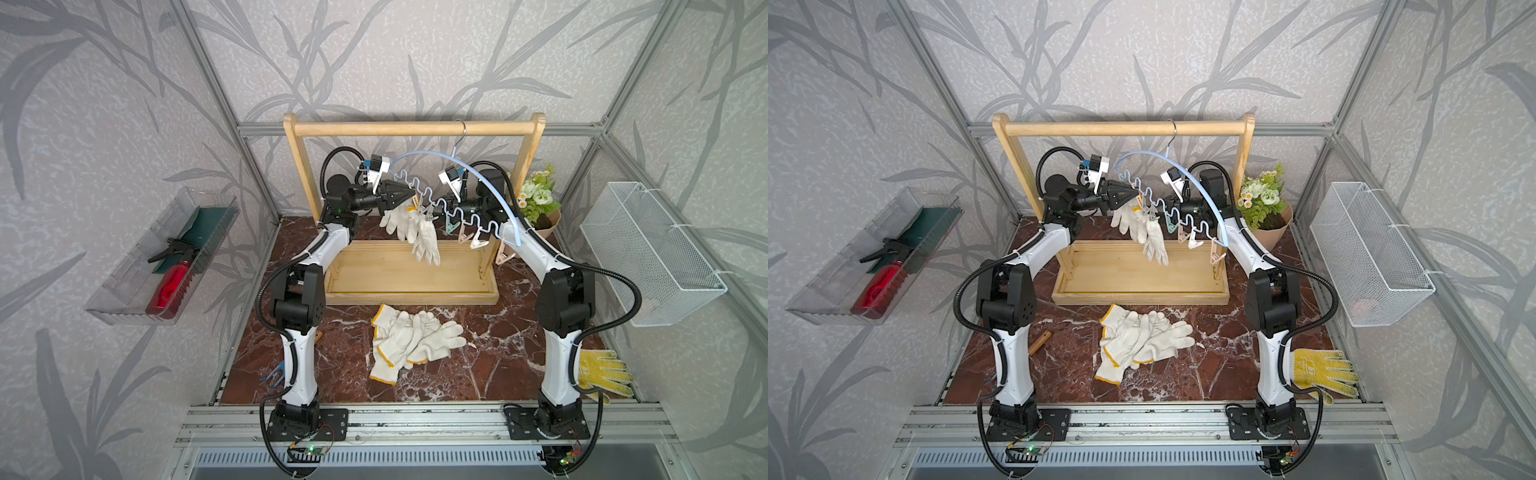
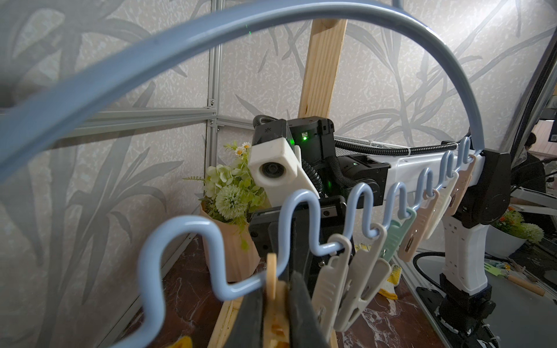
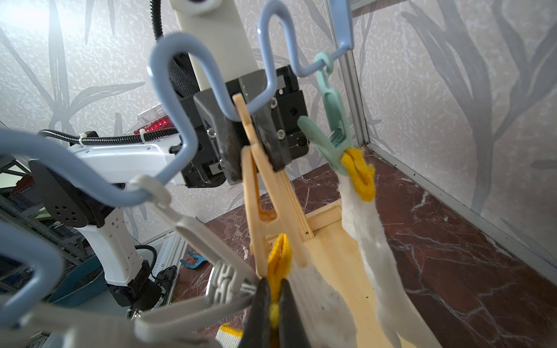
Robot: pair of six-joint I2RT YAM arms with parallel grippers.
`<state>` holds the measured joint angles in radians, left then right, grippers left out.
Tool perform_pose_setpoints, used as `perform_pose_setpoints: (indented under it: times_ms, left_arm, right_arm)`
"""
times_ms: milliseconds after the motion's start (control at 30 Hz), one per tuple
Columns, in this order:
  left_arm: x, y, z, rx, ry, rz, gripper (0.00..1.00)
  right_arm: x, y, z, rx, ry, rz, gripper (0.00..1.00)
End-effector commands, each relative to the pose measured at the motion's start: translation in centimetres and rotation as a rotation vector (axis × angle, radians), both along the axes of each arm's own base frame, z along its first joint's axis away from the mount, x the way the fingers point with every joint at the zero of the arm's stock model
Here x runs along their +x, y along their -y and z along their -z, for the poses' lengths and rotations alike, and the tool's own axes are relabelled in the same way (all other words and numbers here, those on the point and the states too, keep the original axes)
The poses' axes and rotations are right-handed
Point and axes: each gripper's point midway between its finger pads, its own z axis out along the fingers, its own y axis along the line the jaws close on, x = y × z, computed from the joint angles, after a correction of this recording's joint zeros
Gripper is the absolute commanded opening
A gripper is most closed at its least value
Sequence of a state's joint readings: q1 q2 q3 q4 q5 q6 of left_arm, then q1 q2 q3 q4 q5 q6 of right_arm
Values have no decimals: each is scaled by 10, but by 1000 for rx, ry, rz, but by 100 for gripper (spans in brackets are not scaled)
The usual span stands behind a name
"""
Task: Clip the gloves onto a hanger to dry
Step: Clamp the glove onto the hanger.
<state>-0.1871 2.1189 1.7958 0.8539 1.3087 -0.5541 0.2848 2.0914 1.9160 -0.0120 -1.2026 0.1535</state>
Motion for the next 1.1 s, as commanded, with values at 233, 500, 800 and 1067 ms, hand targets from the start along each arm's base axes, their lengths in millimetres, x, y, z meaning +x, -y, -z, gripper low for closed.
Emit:
perform_pose_setpoints:
  times_ms: [233,500,800,1067]
  left_arm:
    - [-6,-2,6,-3,2,71,0]
    - [-19,-1,-3,-1,9,200,0]
    - [-17,6,1,26,-16,239,0]
    - [-18,7,-2,14,-19,236,8]
  right_arm:
    - [-9,6,-46,40,107,-18,0]
    - [-6,4,-43,40,100,-23,0]
    - [-7,-4,-46,42,102,-42,0]
    - [-8,-8,-50,44,111,-43,2]
